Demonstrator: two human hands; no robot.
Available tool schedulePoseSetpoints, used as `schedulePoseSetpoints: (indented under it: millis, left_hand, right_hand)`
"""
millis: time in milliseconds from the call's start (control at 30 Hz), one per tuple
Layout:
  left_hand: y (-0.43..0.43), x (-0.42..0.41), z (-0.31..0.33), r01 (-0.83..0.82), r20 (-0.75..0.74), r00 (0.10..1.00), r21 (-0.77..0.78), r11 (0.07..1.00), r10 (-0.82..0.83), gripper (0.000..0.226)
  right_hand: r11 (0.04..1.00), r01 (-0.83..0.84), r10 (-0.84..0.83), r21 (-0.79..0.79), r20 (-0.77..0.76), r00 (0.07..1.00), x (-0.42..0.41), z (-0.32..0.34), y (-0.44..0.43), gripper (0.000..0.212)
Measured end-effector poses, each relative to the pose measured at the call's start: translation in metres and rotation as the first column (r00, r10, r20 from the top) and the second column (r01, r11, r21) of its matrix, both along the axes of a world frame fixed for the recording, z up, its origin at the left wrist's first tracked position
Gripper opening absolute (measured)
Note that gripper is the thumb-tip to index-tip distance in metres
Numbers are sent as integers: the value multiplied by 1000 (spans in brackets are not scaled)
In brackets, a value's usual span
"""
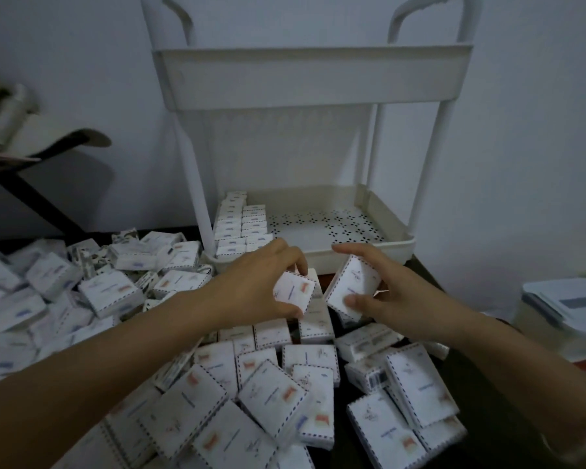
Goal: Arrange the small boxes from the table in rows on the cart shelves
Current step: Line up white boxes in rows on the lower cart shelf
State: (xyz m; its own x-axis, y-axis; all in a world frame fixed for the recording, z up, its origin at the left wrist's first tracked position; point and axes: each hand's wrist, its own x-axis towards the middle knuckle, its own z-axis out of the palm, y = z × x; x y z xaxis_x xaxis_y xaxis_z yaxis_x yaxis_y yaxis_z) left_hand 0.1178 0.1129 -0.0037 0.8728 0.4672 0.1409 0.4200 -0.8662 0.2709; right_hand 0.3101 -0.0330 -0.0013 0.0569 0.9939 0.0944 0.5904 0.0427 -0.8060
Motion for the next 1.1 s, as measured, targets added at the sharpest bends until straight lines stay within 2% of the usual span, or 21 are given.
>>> schedulePoseSetpoints:
  millis: [133,233,300,367,433,500,567,733,800,900,1000,1100]
  left_hand:
    - [15,1,-2,-78,100,992,18,997,76,56]
    - [26,3,1,-121,216,966,-99,988,140,49]
    - [33,6,6,-179,317,915,-238,955,251,38]
    - [39,11,14,-199,367,830,-510,837,420,34]
    - [47,16,22,-153,318,766,-753,640,558,40]
    - [58,18,27,-140,240,765,-844,518,598,50]
    - [68,19,31,-131,207,779,-869,477,591,52]
    - [87,24,36,-234,214,792,-759,607,572,32]
    - [93,27,38,-256,225,763,-756,603,606,30]
    - [102,44,46,-235,305,668,-779,582,679,32]
    - [109,66,56,-278,410,577,-715,642,706,27]
    - [124,78,70,-359,464,482,-669,650,744,37]
  right_hand:
    - [997,52,-53,52,17,998,5,-2,22,59]
    - [984,141,-147,108,58,987,8,-2,43,57]
    - [978,189,-193,92,46,980,11,0,58,73]
    - [974,207,-215,91,88,973,14,2,77,91]
    - [963,218,-249,156,214,945,18,-1,97,92]
    - [950,228,-278,214,242,930,21,-5,118,86]
    - [948,236,-277,213,190,942,21,-6,141,76]
    - [950,288,-291,120,10,957,24,3,211,51]
    - [939,336,-335,69,-22,942,27,2,244,50]
    - [934,356,-356,-12,-48,933,30,-3,291,48]
    - [957,287,-285,-43,36,958,31,-15,324,27]
    - [984,155,-162,-93,-75,984,20,-31,337,25]
